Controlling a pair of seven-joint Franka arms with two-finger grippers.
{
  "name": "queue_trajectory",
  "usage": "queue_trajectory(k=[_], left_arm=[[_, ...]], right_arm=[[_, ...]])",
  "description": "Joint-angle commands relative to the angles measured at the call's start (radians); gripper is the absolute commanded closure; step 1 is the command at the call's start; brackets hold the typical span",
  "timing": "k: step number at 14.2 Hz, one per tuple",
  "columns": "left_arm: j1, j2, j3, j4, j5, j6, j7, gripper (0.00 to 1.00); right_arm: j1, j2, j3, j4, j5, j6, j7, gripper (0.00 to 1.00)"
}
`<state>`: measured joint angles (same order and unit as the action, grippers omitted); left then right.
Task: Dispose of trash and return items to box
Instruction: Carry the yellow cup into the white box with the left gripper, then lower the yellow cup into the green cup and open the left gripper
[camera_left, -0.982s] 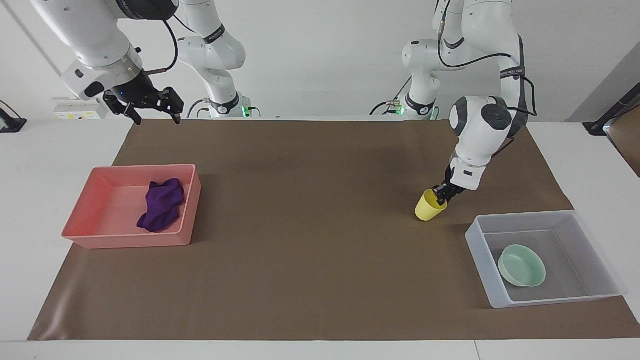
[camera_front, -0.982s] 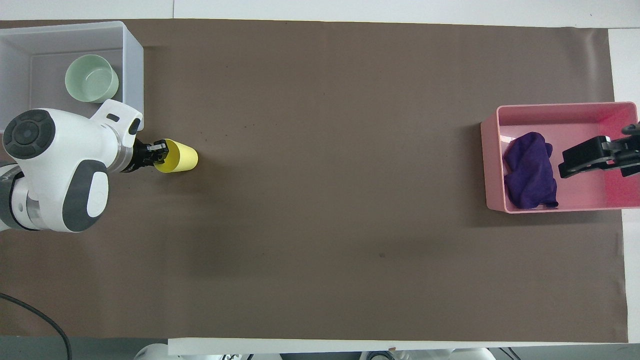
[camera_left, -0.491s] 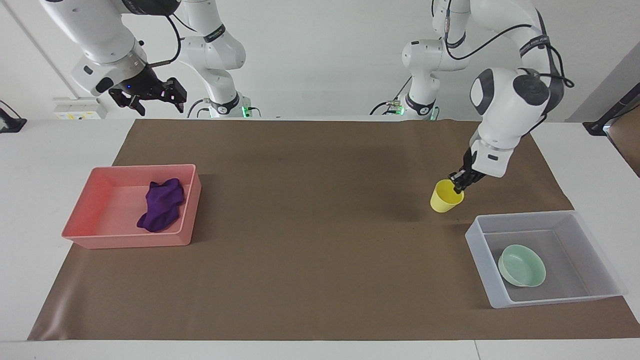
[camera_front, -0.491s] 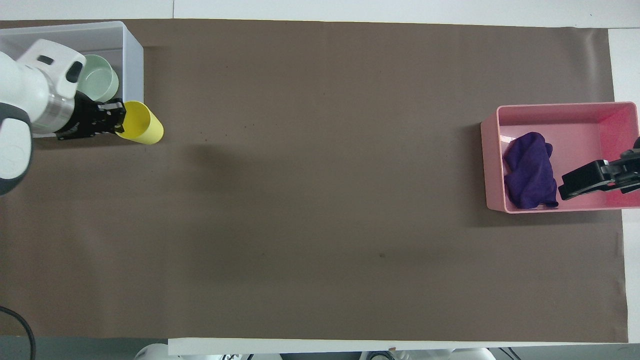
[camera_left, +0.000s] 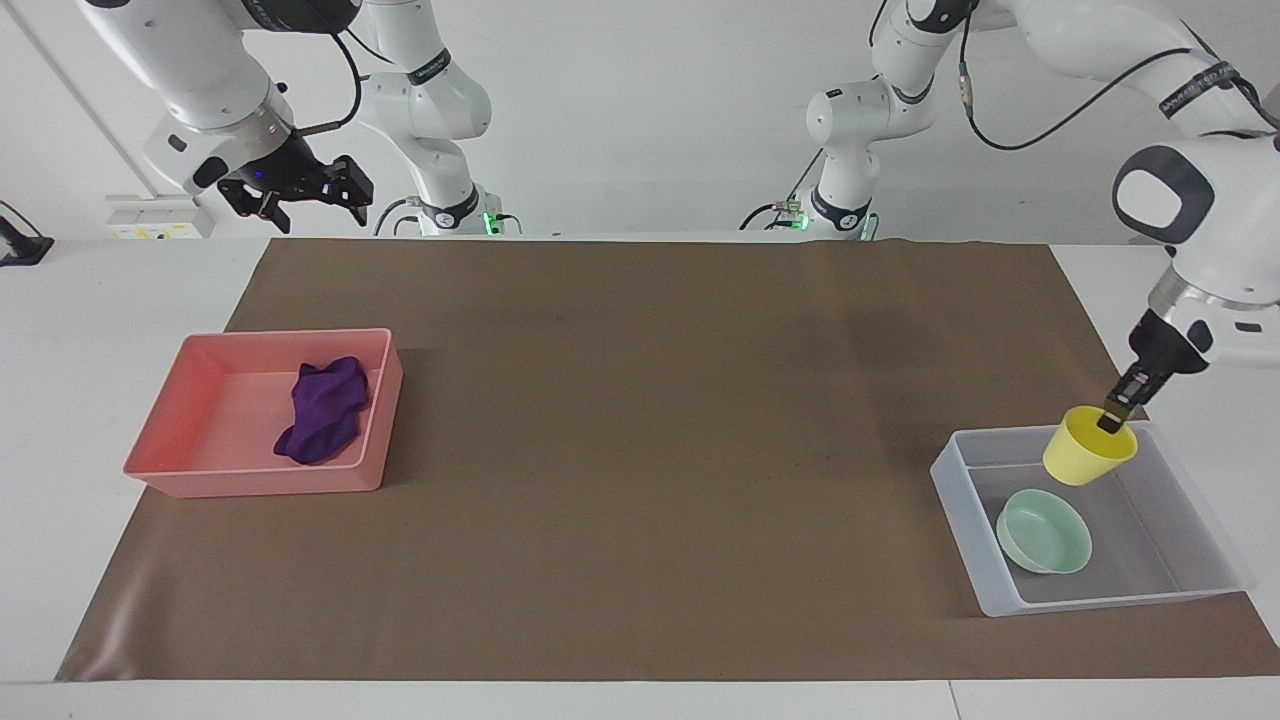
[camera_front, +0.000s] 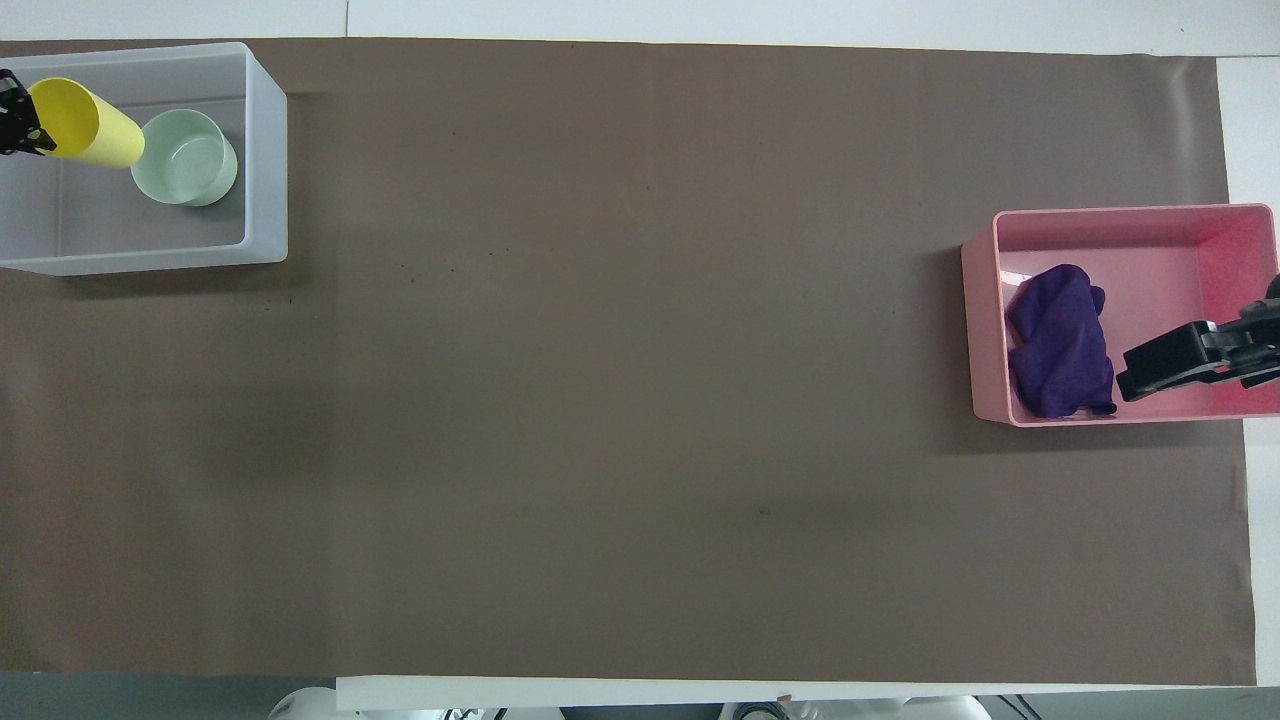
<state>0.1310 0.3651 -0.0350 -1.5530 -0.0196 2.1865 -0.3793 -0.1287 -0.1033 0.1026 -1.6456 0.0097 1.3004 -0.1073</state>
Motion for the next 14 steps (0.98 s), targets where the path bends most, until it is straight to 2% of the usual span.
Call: queue_trajectory(k=[1, 2, 5, 6, 7, 8, 9, 10, 13, 14], left_arm=[[-0.002, 0.067, -0.008, -0.019, 0.02, 0.119, 0.032, 1.0], [-0.008, 0.09, -0.006, -0.031, 0.03, 0.143, 0.033, 1.0], [-0.013, 0.081, -0.005, -0.099, 0.041, 0.151, 0.034, 0.98], [-0.01, 0.077, -0.005, -0.111, 0.043, 0.156, 0.042, 0.74], [-0.011, 0.077, -0.005, -0.11, 0.043, 0.157, 0.043, 0.28], [-0.016, 0.077, -0.003, -0.104, 0.044, 0.147, 0.04, 0.07], [-0.022, 0.066, -0.003, -0.104, 0.049, 0.138, 0.04, 0.0], [-0.028, 0.029, -0.003, -0.104, 0.058, 0.092, 0.042, 0.0], [-0.06, -0.105, -0.014, -0.11, 0.104, -0.139, 0.068, 0.0], [-0.089, -0.165, -0.014, -0.122, 0.105, -0.265, 0.068, 0.0]], right_arm=[[-0.017, -0.022, 0.006, -0.025, 0.001, 0.013, -0.031, 0.0], [-0.012, -0.022, 0.006, -0.025, 0.004, 0.016, -0.041, 0.0], [-0.006, -0.022, 0.006, -0.025, 0.004, 0.02, -0.046, 0.0], [-0.006, -0.022, 0.006, -0.025, 0.004, 0.022, -0.046, 0.0], [-0.006, -0.022, 0.006, -0.025, 0.004, 0.032, -0.046, 0.0], [-0.006, -0.022, 0.006, -0.025, 0.004, 0.036, -0.04, 0.0], [-0.011, -0.022, 0.006, -0.025, 0.004, 0.034, -0.037, 0.0], [-0.015, -0.022, 0.006, -0.025, 0.006, 0.031, -0.038, 0.0], [-0.014, -0.022, 0.006, -0.025, 0.006, 0.031, -0.04, 0.0], [-0.011, -0.022, 0.006, -0.025, 0.006, 0.03, -0.04, 0.0]])
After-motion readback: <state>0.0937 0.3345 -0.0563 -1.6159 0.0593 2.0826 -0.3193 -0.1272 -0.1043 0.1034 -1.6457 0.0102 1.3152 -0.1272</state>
